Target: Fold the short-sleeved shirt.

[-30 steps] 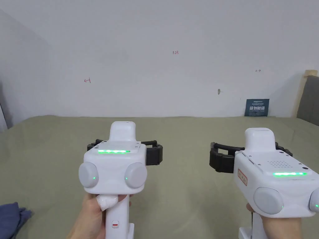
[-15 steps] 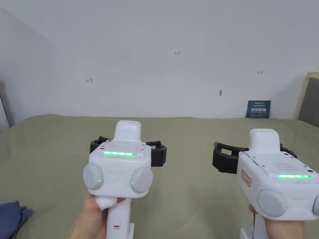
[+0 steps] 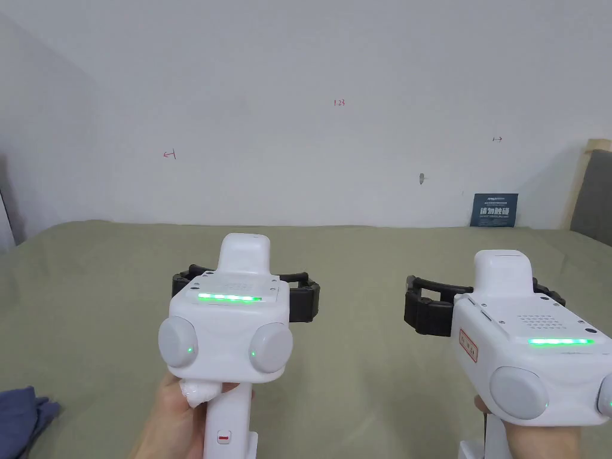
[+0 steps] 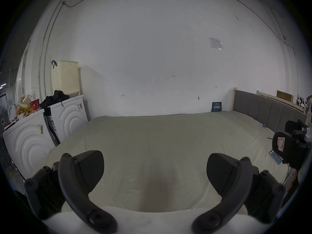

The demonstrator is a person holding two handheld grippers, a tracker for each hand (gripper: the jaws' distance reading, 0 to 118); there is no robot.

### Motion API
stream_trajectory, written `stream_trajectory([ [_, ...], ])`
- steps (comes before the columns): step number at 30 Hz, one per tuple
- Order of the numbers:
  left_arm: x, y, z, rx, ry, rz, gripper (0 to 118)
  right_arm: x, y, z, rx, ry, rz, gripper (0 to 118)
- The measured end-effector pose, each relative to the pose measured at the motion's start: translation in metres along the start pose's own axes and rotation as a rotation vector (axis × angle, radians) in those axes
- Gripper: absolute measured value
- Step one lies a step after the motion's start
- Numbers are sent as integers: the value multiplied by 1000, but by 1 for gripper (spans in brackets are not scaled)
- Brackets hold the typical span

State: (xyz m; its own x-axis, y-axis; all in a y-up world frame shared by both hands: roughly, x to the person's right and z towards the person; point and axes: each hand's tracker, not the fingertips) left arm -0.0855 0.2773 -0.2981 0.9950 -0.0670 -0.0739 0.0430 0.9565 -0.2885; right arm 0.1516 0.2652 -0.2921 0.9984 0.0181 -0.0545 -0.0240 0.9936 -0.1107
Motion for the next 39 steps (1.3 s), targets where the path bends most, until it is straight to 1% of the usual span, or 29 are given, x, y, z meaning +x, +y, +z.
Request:
stream_trajectory([
  [15,0,-1,2,8,22,-10,118,-3,1,0,2,9,1,118],
  [28,-5,2,6,14,0,12,118,-4,4,4,5,14,-2,118],
  [32,-7,1,6,-1,-29,13,118,-5,5,4,7,17,-2,118],
  [39,-6,1,5,2,1,20,118,-5,5,3,7,18,-1,118],
])
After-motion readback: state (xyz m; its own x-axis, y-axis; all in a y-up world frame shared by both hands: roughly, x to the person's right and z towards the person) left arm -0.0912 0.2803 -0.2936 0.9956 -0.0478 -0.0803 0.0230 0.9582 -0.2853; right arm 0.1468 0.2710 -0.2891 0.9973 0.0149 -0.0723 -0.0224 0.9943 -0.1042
